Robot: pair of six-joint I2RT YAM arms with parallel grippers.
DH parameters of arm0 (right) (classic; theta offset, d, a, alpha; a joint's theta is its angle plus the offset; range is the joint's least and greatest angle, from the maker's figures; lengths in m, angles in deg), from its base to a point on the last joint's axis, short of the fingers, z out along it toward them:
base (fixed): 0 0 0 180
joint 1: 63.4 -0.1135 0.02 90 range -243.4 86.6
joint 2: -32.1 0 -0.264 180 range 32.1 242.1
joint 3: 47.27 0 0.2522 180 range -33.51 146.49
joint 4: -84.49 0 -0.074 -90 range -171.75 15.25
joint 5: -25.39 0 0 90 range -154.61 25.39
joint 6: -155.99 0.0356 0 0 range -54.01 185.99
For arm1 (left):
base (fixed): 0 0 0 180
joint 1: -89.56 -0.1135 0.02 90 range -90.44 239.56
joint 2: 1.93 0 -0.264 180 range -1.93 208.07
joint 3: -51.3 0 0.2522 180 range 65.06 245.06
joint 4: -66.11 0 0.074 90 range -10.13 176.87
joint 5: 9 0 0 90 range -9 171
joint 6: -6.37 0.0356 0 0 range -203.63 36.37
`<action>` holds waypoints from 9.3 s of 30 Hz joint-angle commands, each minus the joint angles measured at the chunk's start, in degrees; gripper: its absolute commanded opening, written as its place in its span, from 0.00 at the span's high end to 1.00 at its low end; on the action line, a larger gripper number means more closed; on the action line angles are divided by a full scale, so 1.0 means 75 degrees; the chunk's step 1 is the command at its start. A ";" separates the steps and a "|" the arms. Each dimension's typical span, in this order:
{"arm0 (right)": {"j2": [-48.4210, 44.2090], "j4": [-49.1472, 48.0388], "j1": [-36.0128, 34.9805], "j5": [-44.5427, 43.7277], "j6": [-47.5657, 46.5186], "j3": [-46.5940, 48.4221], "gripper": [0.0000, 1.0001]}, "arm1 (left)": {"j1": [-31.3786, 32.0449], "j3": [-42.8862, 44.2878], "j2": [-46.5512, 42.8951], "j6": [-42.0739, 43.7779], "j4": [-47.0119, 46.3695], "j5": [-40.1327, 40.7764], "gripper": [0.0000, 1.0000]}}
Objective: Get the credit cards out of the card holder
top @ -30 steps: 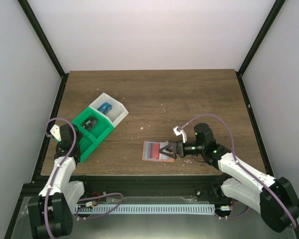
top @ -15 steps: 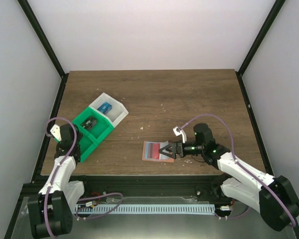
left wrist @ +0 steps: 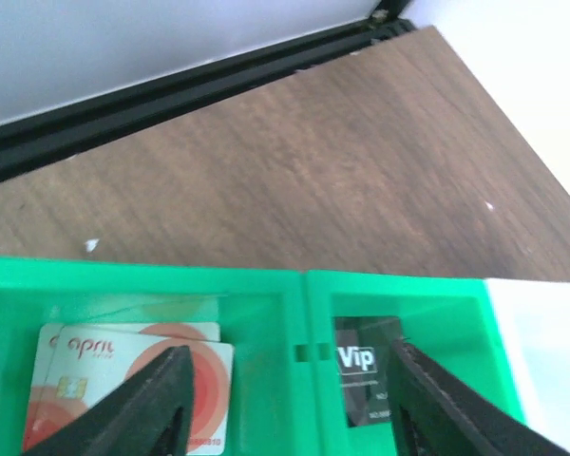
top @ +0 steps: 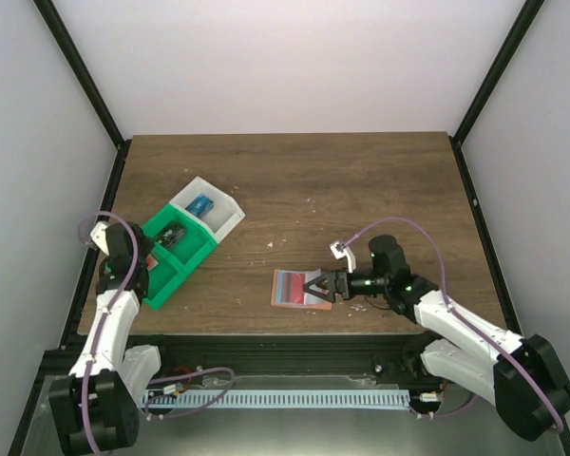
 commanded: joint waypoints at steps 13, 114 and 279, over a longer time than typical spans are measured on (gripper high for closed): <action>0.1200 0.0649 0.0035 -0.0679 0.0291 0.0530 0.14 | 0.0330 0.0851 -0.0417 0.0644 0.0544 -0.4154 0.11; 0.4992 -0.2271 -0.1037 -0.2325 0.1516 -0.0034 1.00 | 0.6586 -0.1342 0.5443 -0.2619 -0.8445 -0.7185 0.31; 0.2756 -0.1470 -0.1028 -0.3811 0.1985 -0.1243 0.84 | 0.7517 -0.0448 0.7235 -0.2851 -0.8944 -0.6009 0.67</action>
